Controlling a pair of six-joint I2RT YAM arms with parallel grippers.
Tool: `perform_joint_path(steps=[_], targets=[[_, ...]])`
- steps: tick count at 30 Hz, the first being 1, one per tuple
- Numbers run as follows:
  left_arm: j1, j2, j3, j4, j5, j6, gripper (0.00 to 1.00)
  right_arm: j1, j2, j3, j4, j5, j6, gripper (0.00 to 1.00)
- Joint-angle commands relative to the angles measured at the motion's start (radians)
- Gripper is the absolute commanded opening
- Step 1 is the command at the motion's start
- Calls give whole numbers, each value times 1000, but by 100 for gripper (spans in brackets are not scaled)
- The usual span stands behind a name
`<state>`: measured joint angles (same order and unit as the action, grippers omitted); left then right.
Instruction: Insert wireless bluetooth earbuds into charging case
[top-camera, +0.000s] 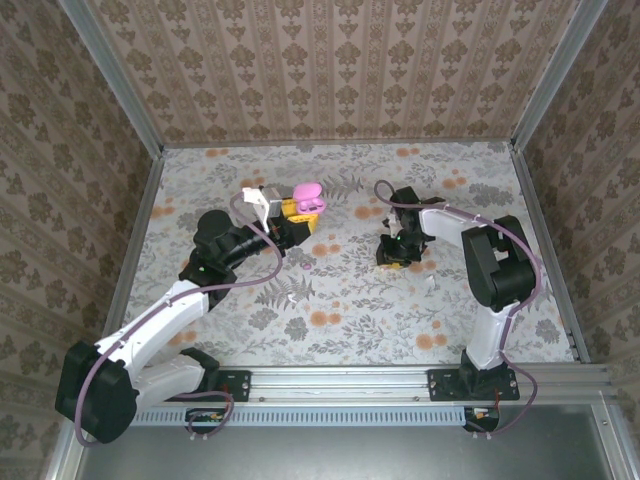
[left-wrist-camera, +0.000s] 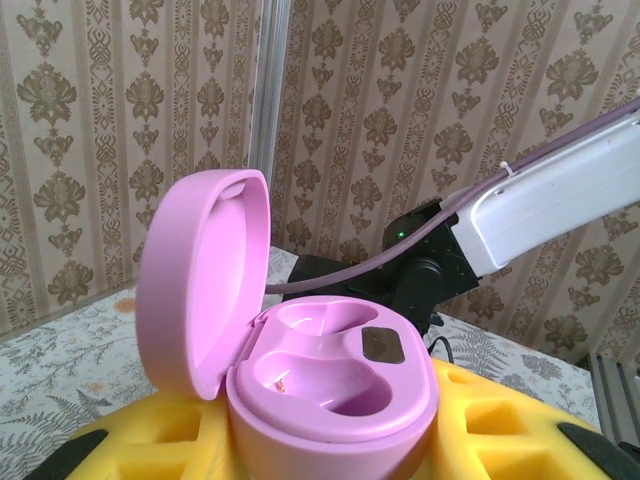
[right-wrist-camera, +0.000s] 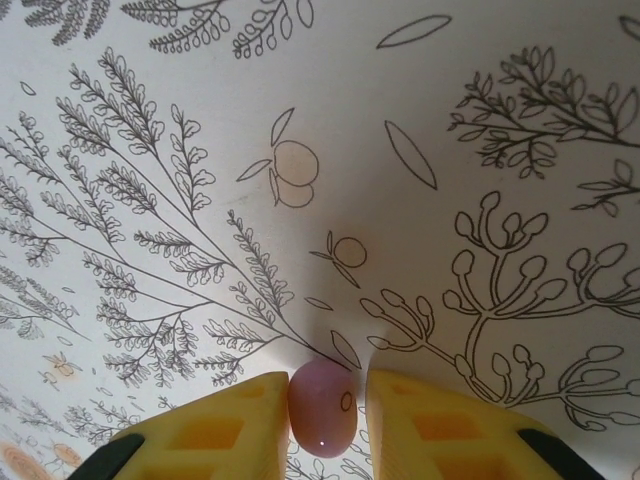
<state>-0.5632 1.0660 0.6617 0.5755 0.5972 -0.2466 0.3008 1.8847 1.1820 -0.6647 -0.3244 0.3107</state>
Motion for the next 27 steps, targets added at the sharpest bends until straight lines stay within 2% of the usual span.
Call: perform_joint_path(steps=[1,17,27], targets=[[-7,-15,30,14,-4,11,35,26,39,33,-23,16,9,28],[-8,-21,26,0,-9,20,35,42,50,54,-26,47,24,24],[-7,-10,26,-15,-28,26,35,46,-43,44,-26,72,43,22]])
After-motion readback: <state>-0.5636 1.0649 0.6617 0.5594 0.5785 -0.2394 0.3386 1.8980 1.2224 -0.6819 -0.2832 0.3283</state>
